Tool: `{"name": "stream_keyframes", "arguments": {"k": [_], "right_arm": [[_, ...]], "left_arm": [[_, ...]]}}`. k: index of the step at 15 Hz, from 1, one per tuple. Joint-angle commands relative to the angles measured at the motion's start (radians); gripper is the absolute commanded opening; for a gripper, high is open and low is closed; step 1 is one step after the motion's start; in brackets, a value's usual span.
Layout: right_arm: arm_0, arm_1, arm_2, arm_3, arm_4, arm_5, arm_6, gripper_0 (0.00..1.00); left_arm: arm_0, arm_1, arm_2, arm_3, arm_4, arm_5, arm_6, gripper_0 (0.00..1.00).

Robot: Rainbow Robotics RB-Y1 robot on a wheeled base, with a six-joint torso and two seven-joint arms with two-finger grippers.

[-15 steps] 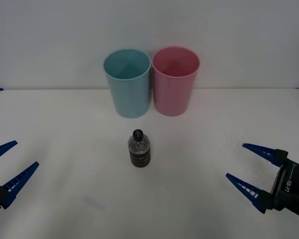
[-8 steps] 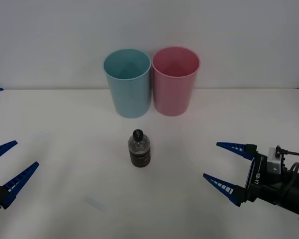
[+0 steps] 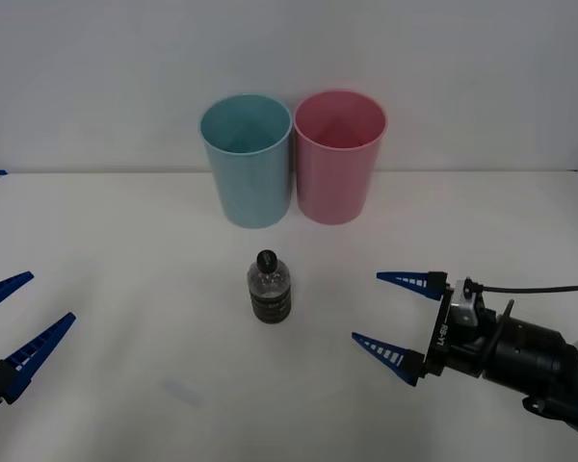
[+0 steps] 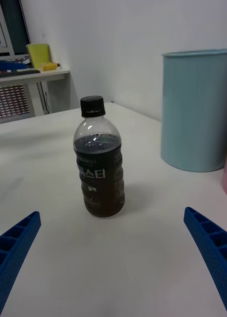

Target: Grasp the object on the table and drop it into the matching bin: aluminum can to the light blue bin, PET bottle to the pink bin.

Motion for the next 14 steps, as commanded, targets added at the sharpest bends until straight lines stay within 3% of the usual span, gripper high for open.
{"name": "stream_keyframes", "arguments": {"k": [1, 6, 14], "right_arm": [[-0.023, 0.001, 0.073, 0.002, -0.009, 0.073, 0.019, 1.00], [-0.066, 0.021, 0.159, 0.002, -0.011, 0.154, 0.025, 1.00], [-0.214, 0.129, 0.217, 0.181, 0.040, 0.149, 0.060, 1.00]], "left_arm": [[0.000, 0.000, 0.000, 0.000, 0.000, 0.000, 0.000, 1.00], [0.000, 0.000, 0.000, 0.000, 0.000, 0.000, 0.000, 1.00], [0.000, 0.000, 0.000, 0.000, 0.000, 0.000, 0.000, 1.00]]}}
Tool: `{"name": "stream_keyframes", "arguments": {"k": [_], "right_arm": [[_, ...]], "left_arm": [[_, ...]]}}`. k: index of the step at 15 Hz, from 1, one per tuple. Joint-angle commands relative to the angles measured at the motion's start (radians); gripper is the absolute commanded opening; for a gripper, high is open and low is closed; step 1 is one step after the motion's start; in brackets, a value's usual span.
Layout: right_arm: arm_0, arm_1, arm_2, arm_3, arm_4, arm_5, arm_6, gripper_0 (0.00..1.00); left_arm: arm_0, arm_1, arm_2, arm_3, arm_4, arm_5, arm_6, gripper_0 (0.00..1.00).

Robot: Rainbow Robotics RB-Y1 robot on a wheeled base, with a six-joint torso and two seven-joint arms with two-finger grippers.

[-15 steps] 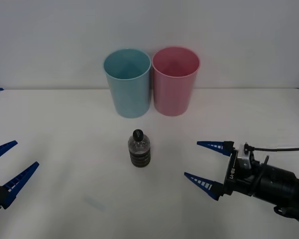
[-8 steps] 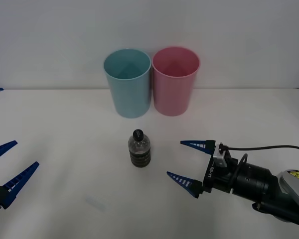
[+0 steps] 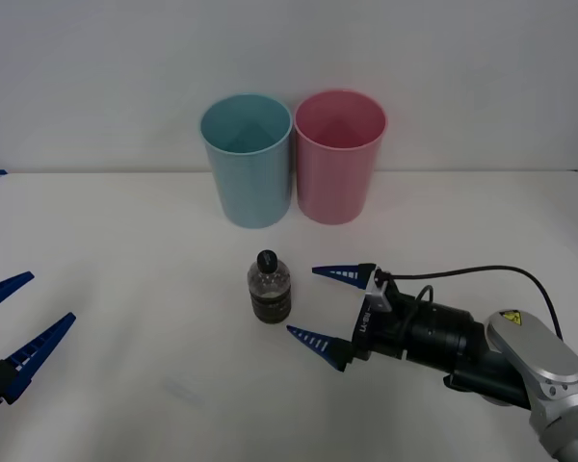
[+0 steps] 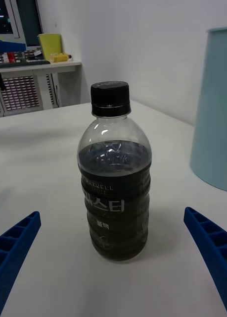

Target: Grasp the object on the table and drop it into the matching bin: aluminum can to the light blue bin, PET bottle to the pink bin.

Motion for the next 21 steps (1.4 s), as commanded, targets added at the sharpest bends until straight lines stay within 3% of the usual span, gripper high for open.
{"name": "stream_keyframes", "arguments": {"k": [1, 7, 21], "right_arm": [[-0.041, 0.026, 0.019, 0.045, 0.017, 0.014, 0.010, 1.00], [-0.096, 0.117, 0.019, 0.121, 0.083, 0.059, 0.030, 1.00], [-0.108, 0.168, 0.049, 0.134, 0.090, 0.175, 0.057, 1.00]], "left_arm": [[0.000, 0.000, 0.000, 0.000, 0.000, 0.000, 0.000, 1.00], [0.000, 0.000, 0.000, 0.000, 0.000, 0.000, 0.000, 1.00], [0.000, 0.000, 0.000, 0.000, 0.000, 0.000, 0.000, 1.00]]}}
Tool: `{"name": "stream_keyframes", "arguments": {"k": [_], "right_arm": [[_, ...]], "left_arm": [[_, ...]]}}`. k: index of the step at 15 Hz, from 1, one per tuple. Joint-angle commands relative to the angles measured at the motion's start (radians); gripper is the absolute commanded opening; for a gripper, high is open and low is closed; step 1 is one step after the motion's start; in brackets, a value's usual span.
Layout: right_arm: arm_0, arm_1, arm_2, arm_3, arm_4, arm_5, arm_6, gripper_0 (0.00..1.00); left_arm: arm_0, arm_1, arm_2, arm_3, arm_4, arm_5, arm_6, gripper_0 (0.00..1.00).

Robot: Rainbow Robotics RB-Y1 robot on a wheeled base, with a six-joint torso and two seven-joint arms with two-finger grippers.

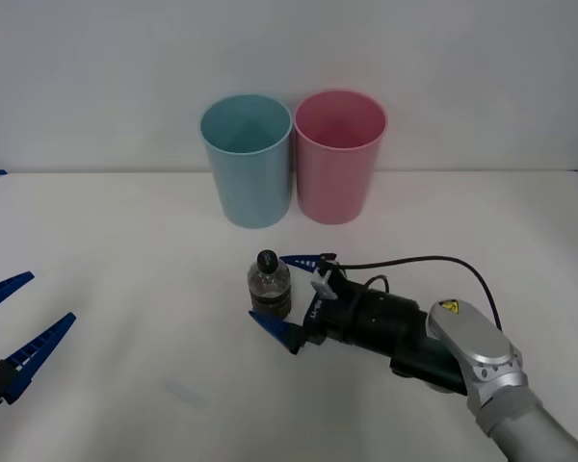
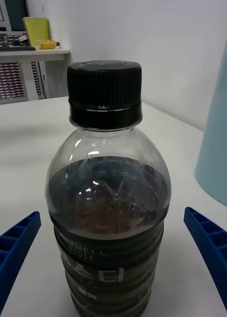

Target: Grasp the object on the table and drop it into the matching bin: aluminum can to the light blue bin, PET bottle to the pink bin.

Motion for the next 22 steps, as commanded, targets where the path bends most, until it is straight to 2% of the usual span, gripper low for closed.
{"name": "stream_keyframes", "arguments": {"k": [1, 10, 11, 12, 13, 22], "right_arm": [[0.000, 0.020, 0.014, 0.000, 0.000, 0.033, 0.012, 1.00], [-0.001, 0.023, 0.037, 0.000, -0.006, 0.047, 0.069, 1.00], [-0.001, 0.023, 0.039, 0.000, -0.006, 0.050, 0.074, 0.75], [-0.003, 0.023, 0.039, 0.000, -0.008, 0.055, 0.077, 0.11], [-0.003, 0.023, 0.037, 0.000, -0.009, 0.058, 0.078, 0.00], [-0.014, 0.023, 0.039, 0.000, -0.020, 0.070, 0.060, 0.00]], "left_arm": [[0.000, 0.000, 0.000, 0.000, 0.000, 0.000, 0.000, 1.00], [0.000, 0.000, 0.000, 0.000, 0.000, 0.000, 0.000, 1.00], [0.000, 0.000, 0.000, 0.000, 0.000, 0.000, 0.000, 1.00], [0.000, 0.000, 0.000, 0.000, 0.000, 0.000, 0.000, 1.00], [0.000, 0.000, 0.000, 0.000, 0.000, 0.000, 0.000, 1.00], [0.000, 0.000, 0.000, 0.000, 0.000, 0.000, 0.000, 1.00]]}}
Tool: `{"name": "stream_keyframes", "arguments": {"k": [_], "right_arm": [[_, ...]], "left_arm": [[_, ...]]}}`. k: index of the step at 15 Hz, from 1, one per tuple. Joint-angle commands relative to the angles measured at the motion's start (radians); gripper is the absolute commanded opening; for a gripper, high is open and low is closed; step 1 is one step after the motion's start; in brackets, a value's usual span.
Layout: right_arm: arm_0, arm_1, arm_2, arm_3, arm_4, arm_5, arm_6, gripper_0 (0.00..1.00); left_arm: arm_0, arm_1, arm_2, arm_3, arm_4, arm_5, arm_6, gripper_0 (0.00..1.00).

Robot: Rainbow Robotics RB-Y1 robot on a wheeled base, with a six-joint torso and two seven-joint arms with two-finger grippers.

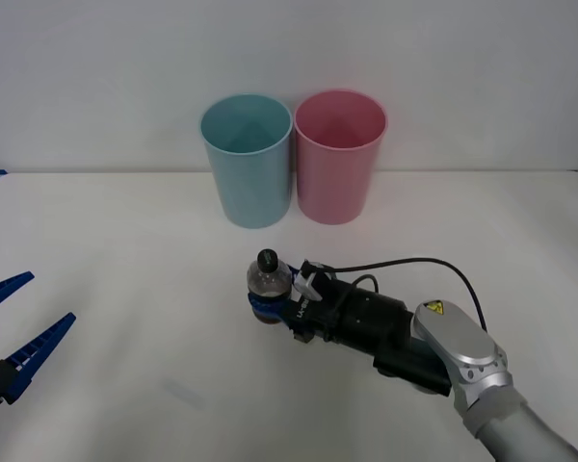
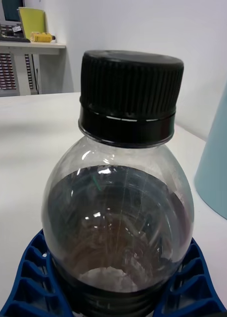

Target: Grasp the object on the table and drop it into the matching bin: aluminum can to the light blue bin, PET bottle to the pink bin.

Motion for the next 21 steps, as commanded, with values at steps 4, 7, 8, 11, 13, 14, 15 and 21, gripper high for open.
{"name": "stream_keyframes", "arguments": {"k": [4, 7, 8, 11, 13, 14, 15, 21], "right_arm": [[-0.001, -0.037, -0.001, -0.031, -0.056, -0.022, -0.024, 0.00], [0.026, -0.104, 0.001, -0.107, -0.133, -0.028, -0.061, 0.00], [0.042, -0.135, -0.001, -0.143, -0.155, -0.029, -0.097, 0.00], [0.052, -0.209, -0.002, -0.203, -0.239, -0.040, -0.160, 0.00], [0.056, -0.239, -0.018, -0.239, -0.259, -0.051, -0.234, 0.00], [0.066, -0.253, -0.042, -0.278, -0.259, -0.048, -0.277, 0.00], [0.077, -0.262, -0.058, -0.308, -0.259, -0.046, -0.314, 0.00], [0.160, -0.304, -0.176, -0.523, -0.257, -0.018, -0.529, 0.00]], "left_arm": [[0.000, 0.000, 0.000, 0.000, 0.000, 0.000, 0.000, 1.00], [0.000, 0.000, 0.000, 0.000, 0.000, 0.000, 0.000, 1.00], [0.000, 0.000, 0.000, 0.000, 0.000, 0.000, 0.000, 1.00], [0.000, 0.000, 0.000, 0.000, 0.000, 0.000, 0.000, 1.00], [0.000, 0.000, 0.000, 0.000, 0.000, 0.000, 0.000, 1.00], [0.000, 0.000, 0.000, 0.000, 0.000, 0.000, 0.000, 1.00], [0.000, 0.000, 0.000, 0.000, 0.000, 0.000, 0.000, 1.00], [0.000, 0.000, 0.000, 0.000, 0.000, 0.000, 0.000, 1.00]]}}
